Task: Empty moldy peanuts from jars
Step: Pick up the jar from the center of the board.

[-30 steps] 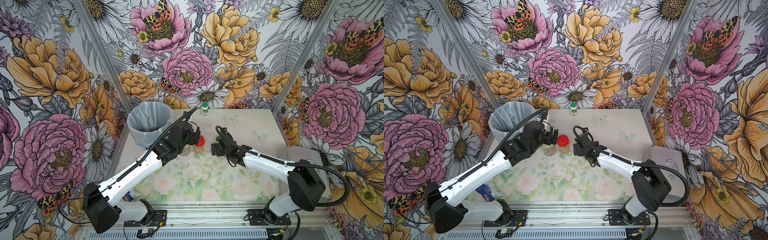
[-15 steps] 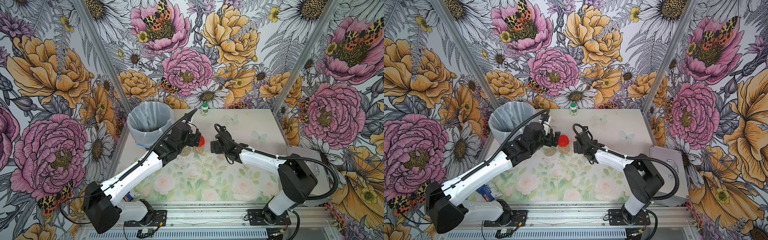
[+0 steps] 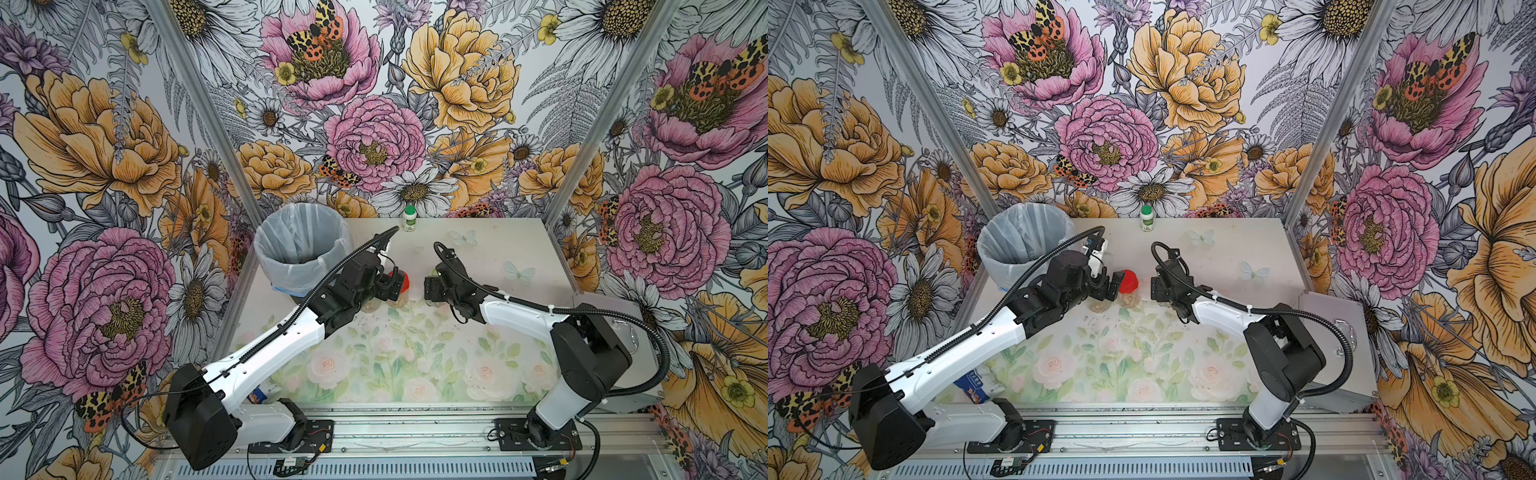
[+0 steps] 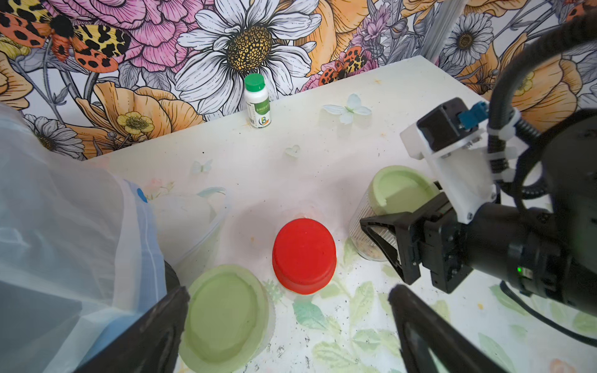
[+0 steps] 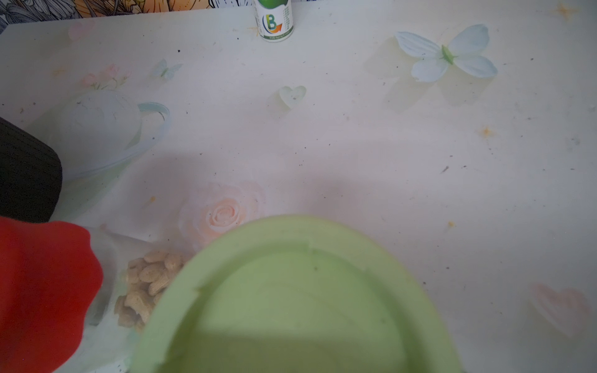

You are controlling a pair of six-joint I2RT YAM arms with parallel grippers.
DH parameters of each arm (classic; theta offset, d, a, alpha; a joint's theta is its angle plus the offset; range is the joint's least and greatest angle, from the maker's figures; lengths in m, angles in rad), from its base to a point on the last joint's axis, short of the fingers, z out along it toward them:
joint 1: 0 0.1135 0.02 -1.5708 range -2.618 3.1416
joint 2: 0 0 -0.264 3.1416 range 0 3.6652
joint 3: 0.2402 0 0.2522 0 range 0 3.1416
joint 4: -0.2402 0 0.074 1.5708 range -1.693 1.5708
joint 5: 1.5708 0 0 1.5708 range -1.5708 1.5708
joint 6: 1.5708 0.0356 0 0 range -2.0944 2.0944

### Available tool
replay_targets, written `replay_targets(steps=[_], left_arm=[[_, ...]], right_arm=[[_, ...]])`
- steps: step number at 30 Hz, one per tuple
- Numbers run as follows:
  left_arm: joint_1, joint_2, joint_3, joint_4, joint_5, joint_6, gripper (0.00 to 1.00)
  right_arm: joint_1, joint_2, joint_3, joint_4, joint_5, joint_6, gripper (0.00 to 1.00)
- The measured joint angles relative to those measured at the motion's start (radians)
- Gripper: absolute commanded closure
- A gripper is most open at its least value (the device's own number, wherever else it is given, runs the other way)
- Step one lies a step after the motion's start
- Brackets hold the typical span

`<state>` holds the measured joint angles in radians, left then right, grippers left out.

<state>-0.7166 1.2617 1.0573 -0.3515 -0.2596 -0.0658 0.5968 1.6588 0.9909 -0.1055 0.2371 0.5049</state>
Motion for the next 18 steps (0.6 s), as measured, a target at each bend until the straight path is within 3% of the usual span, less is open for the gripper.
replay_targets(steps=[10, 18], left_arm=[[0.001, -0.106, -0.154, 0.175, 0.137, 0.109, 0.01], [0.039, -0.035, -0.089, 0.198, 0.336, 0.187, 0.01]], right_arm=[[-0.057, -0.039, -0.006, -0.05, -0.108, 0.033, 0.47], [-0.131, -0.15, 0.026, -0.237, -0.286, 0.074, 0.47]])
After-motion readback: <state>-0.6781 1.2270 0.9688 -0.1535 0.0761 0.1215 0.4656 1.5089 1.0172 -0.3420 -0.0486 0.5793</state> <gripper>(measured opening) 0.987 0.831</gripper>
